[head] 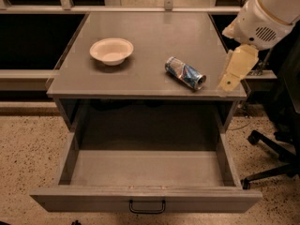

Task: Place redbull can into top drawer

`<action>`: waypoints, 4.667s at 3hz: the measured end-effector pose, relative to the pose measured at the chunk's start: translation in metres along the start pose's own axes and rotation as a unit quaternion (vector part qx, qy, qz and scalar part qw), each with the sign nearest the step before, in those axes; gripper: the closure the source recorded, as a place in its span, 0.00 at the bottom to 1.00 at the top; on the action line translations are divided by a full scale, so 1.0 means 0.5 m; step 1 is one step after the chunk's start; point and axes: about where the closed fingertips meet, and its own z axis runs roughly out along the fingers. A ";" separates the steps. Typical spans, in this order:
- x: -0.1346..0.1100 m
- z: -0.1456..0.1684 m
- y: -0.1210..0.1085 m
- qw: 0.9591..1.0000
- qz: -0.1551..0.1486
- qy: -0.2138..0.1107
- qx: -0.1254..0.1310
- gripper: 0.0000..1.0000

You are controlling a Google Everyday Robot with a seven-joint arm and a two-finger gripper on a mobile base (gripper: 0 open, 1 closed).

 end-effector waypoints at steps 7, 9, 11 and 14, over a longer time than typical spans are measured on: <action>-0.100 0.320 -0.154 0.970 0.193 -0.145 -0.031 0.00; -0.103 0.323 -0.155 0.970 0.192 -0.145 -0.030 0.42; -0.103 0.323 -0.155 0.970 0.192 -0.145 -0.030 0.88; -0.150 0.235 -0.060 0.952 0.190 -0.228 -0.076 1.00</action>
Offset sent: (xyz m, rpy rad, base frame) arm 0.0072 -0.0053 -0.0048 0.2054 -0.0519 -0.1176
